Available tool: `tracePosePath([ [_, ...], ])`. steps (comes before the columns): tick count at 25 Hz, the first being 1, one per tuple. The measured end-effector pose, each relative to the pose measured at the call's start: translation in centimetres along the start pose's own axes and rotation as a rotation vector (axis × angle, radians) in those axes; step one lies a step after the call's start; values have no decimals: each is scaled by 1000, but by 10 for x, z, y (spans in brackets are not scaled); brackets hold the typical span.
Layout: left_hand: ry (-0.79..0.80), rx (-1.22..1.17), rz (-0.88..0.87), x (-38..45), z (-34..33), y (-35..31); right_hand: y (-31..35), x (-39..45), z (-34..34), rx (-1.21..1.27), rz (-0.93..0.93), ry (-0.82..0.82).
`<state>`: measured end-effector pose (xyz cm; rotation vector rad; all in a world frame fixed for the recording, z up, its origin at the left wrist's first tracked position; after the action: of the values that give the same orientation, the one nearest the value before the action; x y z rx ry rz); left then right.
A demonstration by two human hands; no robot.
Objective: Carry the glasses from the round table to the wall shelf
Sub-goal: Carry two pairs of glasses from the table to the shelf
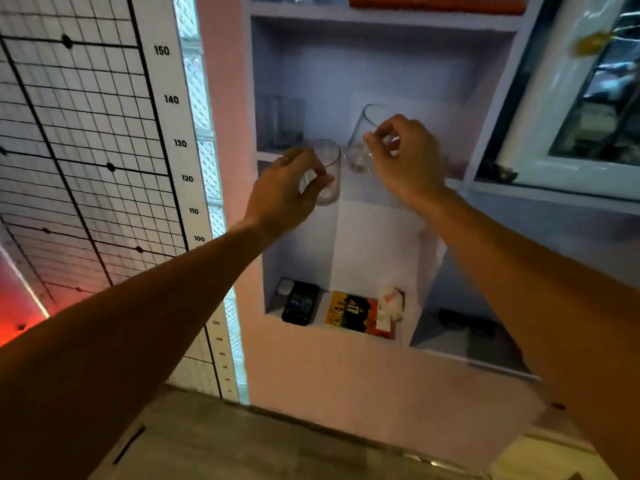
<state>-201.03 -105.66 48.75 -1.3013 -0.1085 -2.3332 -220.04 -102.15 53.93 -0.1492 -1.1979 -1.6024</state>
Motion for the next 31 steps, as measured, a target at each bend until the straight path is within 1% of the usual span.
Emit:
tracePosePath([
  [3, -15, 52, -25, 31, -3, 18, 2, 41, -27, -14, 36, 60],
  [6, -39, 96, -36, 49, -7, 40, -4, 70, -51, 21, 12, 95],
  [13, -115, 85, 51, 74, -3, 73, -1, 103, -98, 51, 11, 258],
  [19, -175, 56, 150, 82, -2, 85, 1, 125, -129, 63, 3, 338],
  [21, -187, 74, 172, 83, -2, 90, -1, 132, -132, 113, -2, 322],
  [24, -214, 121, 202, 81, -2, 96, -1, 140, -133, 150, 39, 272],
  [31, -259, 147, 251, 80, -3, 103, 4, 142, -144, 200, 88, 273],
])
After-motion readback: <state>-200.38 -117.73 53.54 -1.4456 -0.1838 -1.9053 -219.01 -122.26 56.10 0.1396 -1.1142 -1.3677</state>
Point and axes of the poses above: each hand's wrist, its own x-axis towards the middle knuckle, its own z-axis out of the back of the hand, y = z × x, the point moved 8 cm from there along x, towards the middle knuckle, and after that the axes turned 15 degrees about -z, right-handed, at the moved point
